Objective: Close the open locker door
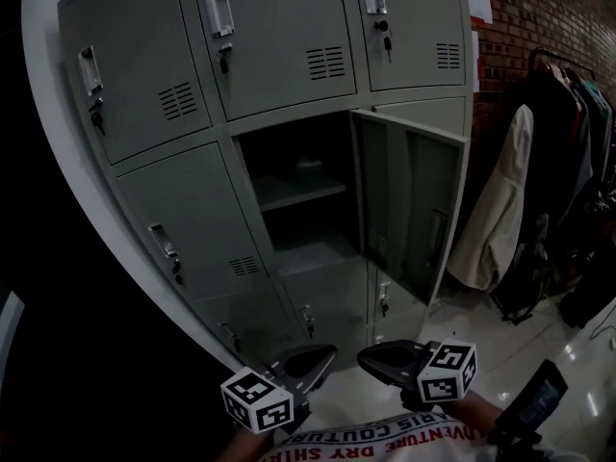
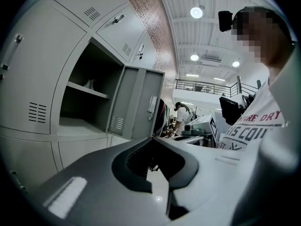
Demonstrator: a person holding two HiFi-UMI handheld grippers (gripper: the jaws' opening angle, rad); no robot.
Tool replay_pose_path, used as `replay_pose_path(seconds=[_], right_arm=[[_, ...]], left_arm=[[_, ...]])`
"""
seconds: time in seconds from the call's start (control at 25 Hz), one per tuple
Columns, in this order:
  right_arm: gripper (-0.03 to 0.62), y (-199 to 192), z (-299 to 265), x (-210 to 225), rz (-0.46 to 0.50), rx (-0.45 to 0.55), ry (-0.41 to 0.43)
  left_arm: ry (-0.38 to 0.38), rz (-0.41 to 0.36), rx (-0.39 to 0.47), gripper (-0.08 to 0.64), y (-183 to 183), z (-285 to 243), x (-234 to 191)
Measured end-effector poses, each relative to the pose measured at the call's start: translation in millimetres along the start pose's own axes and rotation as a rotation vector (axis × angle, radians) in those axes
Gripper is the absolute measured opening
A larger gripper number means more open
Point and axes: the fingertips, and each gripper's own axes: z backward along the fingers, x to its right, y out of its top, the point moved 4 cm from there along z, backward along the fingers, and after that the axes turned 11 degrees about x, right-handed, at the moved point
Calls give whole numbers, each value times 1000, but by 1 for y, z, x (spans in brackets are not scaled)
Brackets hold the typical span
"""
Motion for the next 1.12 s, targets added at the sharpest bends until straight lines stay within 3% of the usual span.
replay_pose_path(seconds=[0.12, 0.28, 0.44, 0.64, 0.84, 1.12], right_arm=[[-6, -6, 4, 17, -25, -6, -29], [-6, -5, 37, 60, -60, 11, -157], [-6, 43, 85, 101, 15, 115, -310], [-6, 123, 136, 140, 180, 224, -482], [-6, 169, 138, 166, 269, 260, -531], [-6, 171, 114, 185, 271, 245, -527]], left_arm=[[-1, 19, -7, 5, -4, -6, -10], [0, 41, -12, 5, -6, -11, -19], [-5, 53, -17, 5, -9, -14, -30], [-12, 64, -13, 5, -8, -16, -40], [-20, 61, -20, 5, -5, -20, -49], [-33, 60, -27, 5, -4, -24, -63]])
